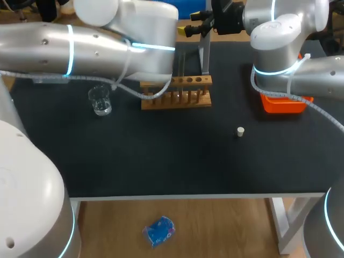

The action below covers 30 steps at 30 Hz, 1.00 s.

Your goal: Invert the test tube, pick up the pipette, mount the tip to pipette, aspirate from beaker and dispense into the tube, eject the tip, return the pipette, and cap with the stopper.

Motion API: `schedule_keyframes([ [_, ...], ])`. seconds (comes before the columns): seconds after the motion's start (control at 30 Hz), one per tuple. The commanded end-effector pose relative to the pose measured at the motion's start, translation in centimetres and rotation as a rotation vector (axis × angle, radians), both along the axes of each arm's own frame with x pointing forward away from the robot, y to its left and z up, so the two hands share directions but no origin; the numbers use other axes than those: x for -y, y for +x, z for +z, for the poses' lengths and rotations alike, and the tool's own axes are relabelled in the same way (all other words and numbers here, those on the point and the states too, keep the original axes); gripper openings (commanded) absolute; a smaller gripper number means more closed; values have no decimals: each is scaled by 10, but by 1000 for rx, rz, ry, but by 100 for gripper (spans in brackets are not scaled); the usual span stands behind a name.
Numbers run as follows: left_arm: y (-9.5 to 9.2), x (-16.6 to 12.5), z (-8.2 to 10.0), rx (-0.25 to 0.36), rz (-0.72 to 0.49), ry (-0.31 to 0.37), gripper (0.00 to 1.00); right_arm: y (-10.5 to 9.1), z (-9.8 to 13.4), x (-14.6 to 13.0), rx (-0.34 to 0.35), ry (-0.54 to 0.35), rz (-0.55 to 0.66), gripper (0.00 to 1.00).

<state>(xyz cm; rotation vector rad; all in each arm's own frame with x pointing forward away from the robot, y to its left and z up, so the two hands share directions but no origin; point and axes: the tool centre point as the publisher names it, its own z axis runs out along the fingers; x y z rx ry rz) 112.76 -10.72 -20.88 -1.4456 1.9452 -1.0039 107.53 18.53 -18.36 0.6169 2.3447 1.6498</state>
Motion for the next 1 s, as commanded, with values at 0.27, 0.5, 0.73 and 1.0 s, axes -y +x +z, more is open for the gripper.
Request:
schedule_keyframes([
  [0.27, -79, -10, 20, 69, -338, -45, 100, -30, 19, 25, 41, 52, 126, 100],
  [0.5, -108, 4, 24, 51, -603, -64, 100, -55, 21, 47, 55, 50, 182, 100],
  [0.73, -131, 21, 24, 46, -872, -87, 100, -86, 21, 77, 95, 11, 215, 100],
  [1.0, -139, 37, 22, 19, -1059, -67, 100, -97, 21, 84, 143, -63, 258, 100],
])
